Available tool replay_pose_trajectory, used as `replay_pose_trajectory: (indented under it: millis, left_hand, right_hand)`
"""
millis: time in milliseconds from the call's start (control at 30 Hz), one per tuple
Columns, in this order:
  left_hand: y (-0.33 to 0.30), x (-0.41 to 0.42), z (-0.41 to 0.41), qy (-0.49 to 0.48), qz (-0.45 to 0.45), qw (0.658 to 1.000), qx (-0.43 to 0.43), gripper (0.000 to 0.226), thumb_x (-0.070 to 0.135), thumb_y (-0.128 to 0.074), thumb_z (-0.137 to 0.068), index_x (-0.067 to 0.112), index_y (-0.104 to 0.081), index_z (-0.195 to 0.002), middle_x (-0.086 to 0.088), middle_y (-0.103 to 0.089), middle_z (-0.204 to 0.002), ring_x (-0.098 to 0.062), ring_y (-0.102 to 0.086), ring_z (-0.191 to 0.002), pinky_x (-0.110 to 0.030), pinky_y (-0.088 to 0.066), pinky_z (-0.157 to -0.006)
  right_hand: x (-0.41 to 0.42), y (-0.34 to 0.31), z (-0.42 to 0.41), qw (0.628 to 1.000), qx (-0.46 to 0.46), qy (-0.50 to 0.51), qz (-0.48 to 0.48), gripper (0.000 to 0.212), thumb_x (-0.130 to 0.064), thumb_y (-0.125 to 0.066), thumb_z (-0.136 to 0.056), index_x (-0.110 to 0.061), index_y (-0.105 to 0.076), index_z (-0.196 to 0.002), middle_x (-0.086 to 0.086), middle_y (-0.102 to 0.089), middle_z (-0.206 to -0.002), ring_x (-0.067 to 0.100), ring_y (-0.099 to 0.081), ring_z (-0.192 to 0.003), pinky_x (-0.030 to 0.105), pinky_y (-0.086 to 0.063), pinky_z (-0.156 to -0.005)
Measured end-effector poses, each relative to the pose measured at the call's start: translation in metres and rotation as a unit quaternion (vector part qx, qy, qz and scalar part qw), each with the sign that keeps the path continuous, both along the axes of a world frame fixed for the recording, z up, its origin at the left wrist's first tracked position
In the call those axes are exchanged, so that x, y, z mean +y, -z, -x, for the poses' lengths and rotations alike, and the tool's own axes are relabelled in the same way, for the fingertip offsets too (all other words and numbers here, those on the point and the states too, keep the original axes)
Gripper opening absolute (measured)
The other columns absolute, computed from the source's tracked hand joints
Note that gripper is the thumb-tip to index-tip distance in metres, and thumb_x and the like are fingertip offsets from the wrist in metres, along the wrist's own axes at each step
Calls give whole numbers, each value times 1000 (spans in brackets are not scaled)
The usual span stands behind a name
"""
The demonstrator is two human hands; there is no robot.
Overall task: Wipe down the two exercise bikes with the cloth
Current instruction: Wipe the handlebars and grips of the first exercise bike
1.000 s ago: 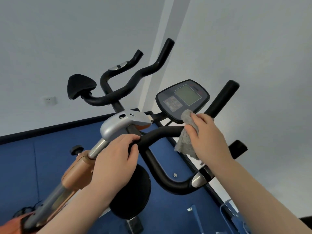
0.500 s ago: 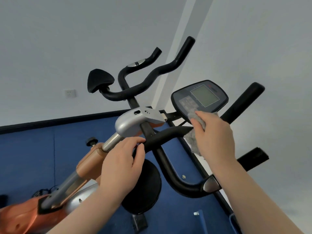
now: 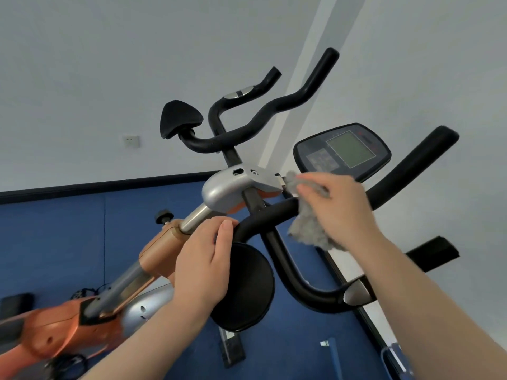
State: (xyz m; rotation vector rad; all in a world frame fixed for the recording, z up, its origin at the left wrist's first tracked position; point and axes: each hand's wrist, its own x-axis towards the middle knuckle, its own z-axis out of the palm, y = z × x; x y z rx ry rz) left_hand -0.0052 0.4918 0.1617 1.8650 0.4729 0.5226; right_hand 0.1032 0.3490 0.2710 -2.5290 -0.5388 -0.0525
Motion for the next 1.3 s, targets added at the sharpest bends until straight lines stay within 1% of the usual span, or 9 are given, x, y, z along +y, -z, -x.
replay_pose_trajectory:
  millis: [133, 367, 500, 567, 633, 767, 1033, 1200, 1300]
  left_hand:
    - [-2, -1, 0, 1, -2, 1000, -1, 35, 44, -28, -91, 36, -62, -93, 18, -64, -89, 1, -57, -92, -26, -45, -76]
    - [-3, 0, 3, -18, 56, 998, -8, 16, 45, -38, -92, 39, -44, -106, 15, -60, -92, 2, -57, -89, -32, -48, -79]
    - [-7, 8, 1, 73, -4, 997, 15, 27, 47, -44, -87, 40, -48, -113, 23, -56, -105, 7, -50, -104, -17, -41, -84]
    - [-11, 15, -1, 133, -34, 990, 33, 34, 48, -51, -84, 41, -48, -117, 27, -53, -112, 11, -46, -110, -10, -36, -85]
    - [-13, 23, -4, 165, -40, 985, 45, 41, 51, -56, -80, 43, -45, -119, 27, -53, -112, 12, -47, -108, -10, -38, -83]
    - [-13, 30, -9, 185, -47, 981, 44, 37, 54, -60, -77, 40, -49, -109, 24, -55, -104, 9, -50, -102, -11, -40, -80]
    - [-2, 27, -13, 182, -8, 983, 2, 31, 55, -54, -74, 38, -50, -100, 20, -54, -99, 3, -54, -98, -19, -46, -81]
    - [0, 29, -14, 189, -8, 982, -6, 29, 56, -54, -74, 40, -50, -98, 18, -54, -98, -1, -56, -95, -26, -48, -79]
    - [0, 27, -14, 174, -4, 985, -6, 28, 54, -55, -74, 40, -52, -98, 19, -56, -99, 0, -56, -98, -26, -48, -81]
  right_hand:
    - [15, 31, 21, 995, -96, 25, 18, 20, -30, -51, -96, -27, -68, -105, -4, -72, -89, 16, -67, -81, 36, -55, -74]
    - [33, 21, 20, 983, 130, -122, -35, 18, -36, -57, -90, -40, -71, -100, -22, -71, -100, -3, -63, -97, 29, -50, -90]
    - [19, -8, -13, 995, -16, -94, -9, 19, -35, -57, -90, -41, -68, -104, -26, -58, -108, -10, -49, -98, 10, -34, -86]
    - [28, 4, -16, 982, -62, -130, 119, 18, -39, -57, -89, -38, -69, -102, -20, -51, -114, 4, -40, -110, 21, -24, -92]
    - [36, 24, -12, 961, -99, -137, 218, 22, -44, -53, -90, -34, -70, -99, -11, -57, -106, 15, -45, -106, 29, -28, -85]
    - [42, 28, 0, 954, -147, -119, 235, 19, -39, -54, -89, -30, -70, -90, -6, -67, -83, 17, -56, -86, 30, -39, -70]
    - [82, 23, -31, 989, 2, -8, 151, 12, -36, -75, -74, -40, -74, -85, -5, -71, -94, 16, -63, -90, 28, -48, -74]
    - [59, 1, -38, 964, 148, -66, 210, 14, -33, -79, -70, -38, -76, -82, -14, -64, -74, 0, -54, -60, 17, -37, -54]
    - [71, 6, -41, 970, 130, -41, 201, 12, -31, -81, -67, -37, -75, -76, -14, -61, -70, 4, -58, -65, 20, -42, -56]
